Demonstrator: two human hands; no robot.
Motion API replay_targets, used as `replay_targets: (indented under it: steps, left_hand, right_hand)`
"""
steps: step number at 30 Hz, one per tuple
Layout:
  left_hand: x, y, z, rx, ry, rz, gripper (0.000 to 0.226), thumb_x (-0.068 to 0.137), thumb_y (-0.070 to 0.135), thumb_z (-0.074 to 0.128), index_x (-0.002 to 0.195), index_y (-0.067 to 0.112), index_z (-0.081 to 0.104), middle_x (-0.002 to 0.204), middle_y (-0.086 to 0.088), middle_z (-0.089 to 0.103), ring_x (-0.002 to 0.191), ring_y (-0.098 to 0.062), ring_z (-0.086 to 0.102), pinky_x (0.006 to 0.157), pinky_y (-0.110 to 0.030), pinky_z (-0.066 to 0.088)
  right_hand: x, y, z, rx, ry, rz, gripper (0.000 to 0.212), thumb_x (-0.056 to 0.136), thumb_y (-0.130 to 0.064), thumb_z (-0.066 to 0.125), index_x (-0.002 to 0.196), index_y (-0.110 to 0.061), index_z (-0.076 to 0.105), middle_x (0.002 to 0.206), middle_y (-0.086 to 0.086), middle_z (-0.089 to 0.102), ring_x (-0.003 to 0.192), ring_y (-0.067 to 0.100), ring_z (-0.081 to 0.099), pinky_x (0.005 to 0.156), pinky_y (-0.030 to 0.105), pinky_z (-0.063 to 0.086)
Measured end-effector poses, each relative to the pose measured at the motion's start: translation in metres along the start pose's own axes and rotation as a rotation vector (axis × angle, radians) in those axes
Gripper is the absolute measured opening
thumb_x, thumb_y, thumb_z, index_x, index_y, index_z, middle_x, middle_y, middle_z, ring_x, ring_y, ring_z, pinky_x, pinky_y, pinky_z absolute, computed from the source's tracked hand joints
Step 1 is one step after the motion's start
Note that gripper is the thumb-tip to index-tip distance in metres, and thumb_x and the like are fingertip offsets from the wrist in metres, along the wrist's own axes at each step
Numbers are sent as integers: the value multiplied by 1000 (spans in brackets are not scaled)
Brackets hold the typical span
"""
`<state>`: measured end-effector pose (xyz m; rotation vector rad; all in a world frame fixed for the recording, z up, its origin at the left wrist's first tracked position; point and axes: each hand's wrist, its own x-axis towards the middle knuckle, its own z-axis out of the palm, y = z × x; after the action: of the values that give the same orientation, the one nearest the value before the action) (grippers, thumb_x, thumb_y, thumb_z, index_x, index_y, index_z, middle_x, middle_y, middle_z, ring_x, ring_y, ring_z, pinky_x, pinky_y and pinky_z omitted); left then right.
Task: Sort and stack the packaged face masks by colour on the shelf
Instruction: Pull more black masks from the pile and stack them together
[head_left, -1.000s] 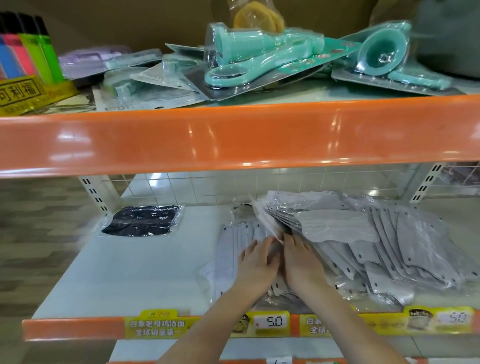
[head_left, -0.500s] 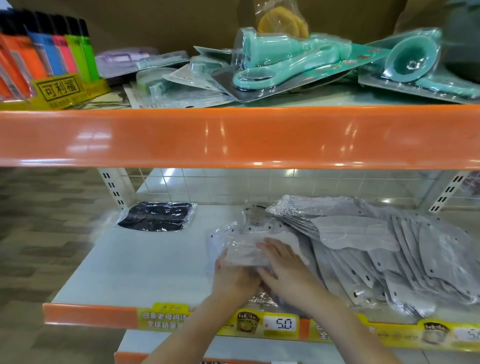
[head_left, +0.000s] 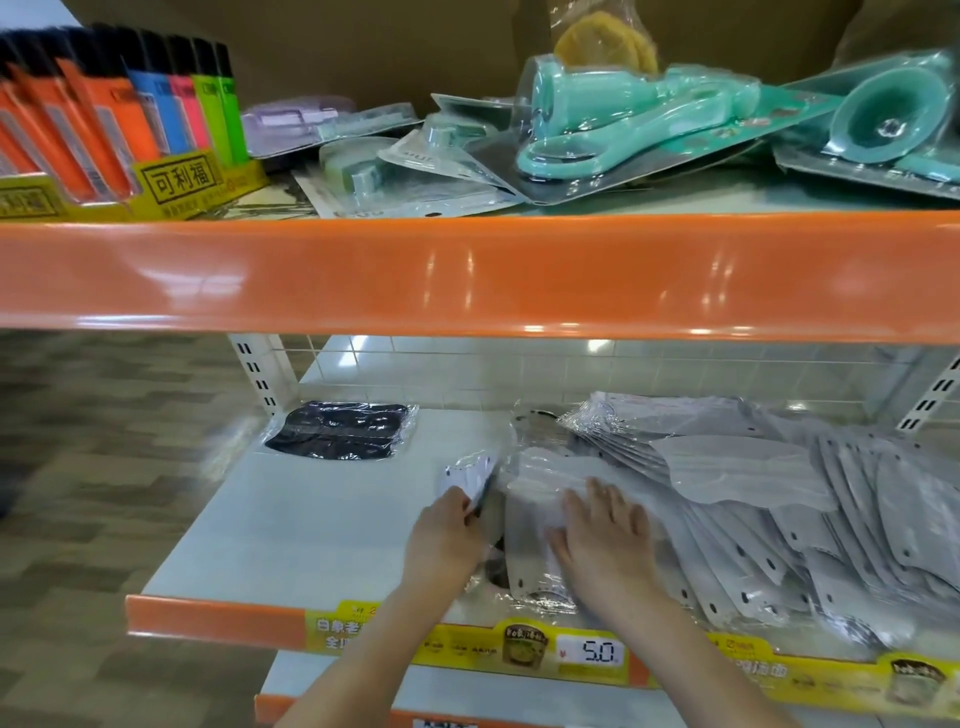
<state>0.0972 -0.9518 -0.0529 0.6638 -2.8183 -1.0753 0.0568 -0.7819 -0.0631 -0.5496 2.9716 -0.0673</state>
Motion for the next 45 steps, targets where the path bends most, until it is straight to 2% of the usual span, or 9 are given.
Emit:
replay_targets:
  steps: [7,13,17,21,24,29,34,40,45]
  left_hand:
    - [4,-16,-57,-495,-25,-67,14,94,-4,45,84,6,49,50,0,49,40,-10,42,42,-18,31]
    - [6,-35,-81,-898,-97,-122,15,94,2,52,96,10,66,79,-8,69,67,-18,64,61,-26,48]
    - [11,-46,-87,-920,-208,-161,16,94,2,51,99,4,67,81,-12,70,69,-18,66,60,-24,51]
    - [13,-57,-96,-900,-365,-173,17,94,1,51,93,0,68,83,-17,68,75,-23,65,65,-26,53]
    - [19,-65,-104,-874,-389,-229,13,92,0,54,88,1,67,77,-14,68,72,-22,65,65,-28,54]
    - [26,-79,-119,-744,-422,-278,17,90,-3,56,86,4,71,82,-16,71,74,-24,66,66,-30,54]
    - [37,-100,-123,-435,-403,-128,19,98,9,48,107,10,65,102,-10,68,82,-16,63,67,-19,47]
    - [32,-115,-120,179,25,319,20,98,28,49,104,23,67,106,8,66,97,-13,60,84,-28,46]
    - [30,-131,-107,550,-117,491,51,75,60,60,119,35,59,108,11,59,102,-12,57,79,-29,43]
  right_hand:
    - [12,-7,-20,-42,-34,179,52,100,-34,35,144,-6,29,149,14,27,138,30,25,106,42,31]
    - [16,-41,-33,235,76,-278,71,97,-24,48,153,-22,3,159,-3,5,145,18,6,114,34,24]
    - [10,-69,-12,249,400,-539,67,76,-19,72,135,-17,42,139,5,46,125,23,43,100,36,45]
    - [15,-85,5,220,653,-613,29,80,-20,61,109,-18,64,114,-2,61,104,19,55,94,28,38]
    - [19,-91,7,209,632,-612,24,85,-31,54,100,-19,68,106,-4,63,97,16,58,88,26,40]
    - [13,-101,10,202,205,-640,71,77,-66,49,134,-24,40,136,-5,45,126,11,38,103,26,32]
    - [15,-116,21,151,323,-644,60,58,-19,79,113,-27,58,111,-11,60,95,8,60,80,23,49]
    - [23,-138,27,110,388,-483,40,45,-16,85,81,-16,67,87,0,54,69,17,60,49,26,47]
    - [34,-159,22,163,292,-430,35,82,-7,58,116,-12,58,110,5,48,101,25,52,77,34,43]
